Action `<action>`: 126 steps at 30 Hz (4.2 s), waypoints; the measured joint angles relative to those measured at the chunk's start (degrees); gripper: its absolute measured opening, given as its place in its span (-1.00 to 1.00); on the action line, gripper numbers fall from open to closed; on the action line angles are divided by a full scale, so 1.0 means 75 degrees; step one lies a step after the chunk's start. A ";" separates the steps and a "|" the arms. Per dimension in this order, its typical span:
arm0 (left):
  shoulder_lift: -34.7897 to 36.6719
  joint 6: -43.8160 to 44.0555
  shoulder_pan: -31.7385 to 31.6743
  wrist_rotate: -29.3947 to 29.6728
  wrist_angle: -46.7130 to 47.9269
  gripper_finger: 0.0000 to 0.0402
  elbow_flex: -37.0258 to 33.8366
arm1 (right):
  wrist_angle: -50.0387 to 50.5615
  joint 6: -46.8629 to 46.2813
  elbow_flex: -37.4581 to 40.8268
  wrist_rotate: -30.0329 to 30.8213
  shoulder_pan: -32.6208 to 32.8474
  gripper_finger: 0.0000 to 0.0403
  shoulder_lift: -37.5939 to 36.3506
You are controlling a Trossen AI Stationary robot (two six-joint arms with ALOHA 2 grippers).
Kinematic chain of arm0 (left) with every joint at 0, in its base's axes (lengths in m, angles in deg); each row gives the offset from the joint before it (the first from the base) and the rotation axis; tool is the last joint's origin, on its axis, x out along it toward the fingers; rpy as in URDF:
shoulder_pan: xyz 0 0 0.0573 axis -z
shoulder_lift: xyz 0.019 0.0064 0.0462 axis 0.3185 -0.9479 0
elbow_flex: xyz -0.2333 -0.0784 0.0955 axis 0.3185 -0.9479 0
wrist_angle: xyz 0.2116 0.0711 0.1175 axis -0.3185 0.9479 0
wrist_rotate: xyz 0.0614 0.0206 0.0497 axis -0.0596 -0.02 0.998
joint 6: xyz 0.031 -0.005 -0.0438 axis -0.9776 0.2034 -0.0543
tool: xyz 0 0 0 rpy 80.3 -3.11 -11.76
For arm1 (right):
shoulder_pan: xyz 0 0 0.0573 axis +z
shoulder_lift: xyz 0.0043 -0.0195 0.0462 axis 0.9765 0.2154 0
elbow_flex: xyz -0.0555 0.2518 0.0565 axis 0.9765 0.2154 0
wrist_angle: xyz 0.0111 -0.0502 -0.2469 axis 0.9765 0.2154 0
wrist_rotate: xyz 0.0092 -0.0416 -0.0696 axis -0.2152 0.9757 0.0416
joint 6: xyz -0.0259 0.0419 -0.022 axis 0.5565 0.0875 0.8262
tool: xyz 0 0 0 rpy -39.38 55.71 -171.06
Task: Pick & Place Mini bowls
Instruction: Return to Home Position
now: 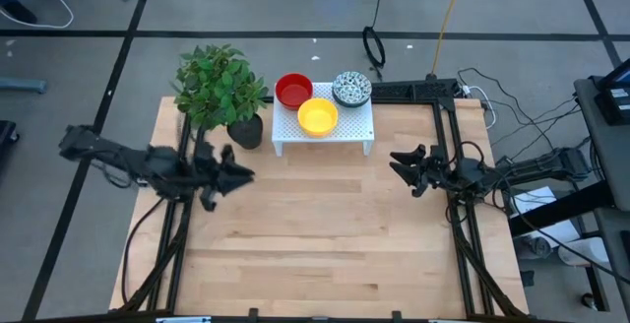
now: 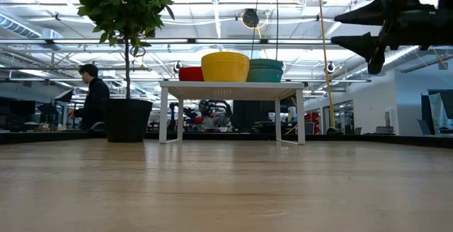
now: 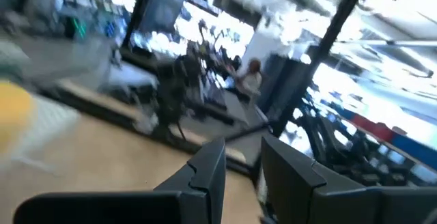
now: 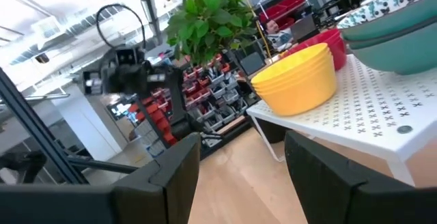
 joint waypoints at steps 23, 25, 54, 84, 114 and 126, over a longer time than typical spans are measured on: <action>0.3106 -0.0078 -0.0730 0.0267 0.0723 -0.52 -0.2019 | 0.0381 0.0455 0.0017 -0.0044 -0.0003 0.00 0.0020; 0.3119 0.0001 -0.0745 0.0270 0.0134 -0.52 -0.2553 | 0.0382 0.0455 0.0017 -0.0047 -0.0003 0.00 0.0023; 0.3149 -0.0011 -0.1096 0.0678 0.0273 -0.52 -0.3493 | 0.0379 0.0457 0.0023 -0.0053 -0.0003 0.00 0.0021; 0.3150 -0.0017 -0.1096 0.0678 0.0265 -0.52 -0.3493 | 0.0379 0.0457 0.0023 -0.0052 -0.0003 0.00 0.0023; 0.3150 -0.0017 -0.1096 0.0678 0.0262 -0.52 -0.3490 | 0.0379 0.0455 0.0023 -0.0052 -0.0001 0.00 0.0022; 0.3150 -0.0017 -0.1096 0.0678 0.0262 -0.52 -0.3490 | 0.0379 0.0456 0.0022 -0.0052 -0.0003 0.00 0.0023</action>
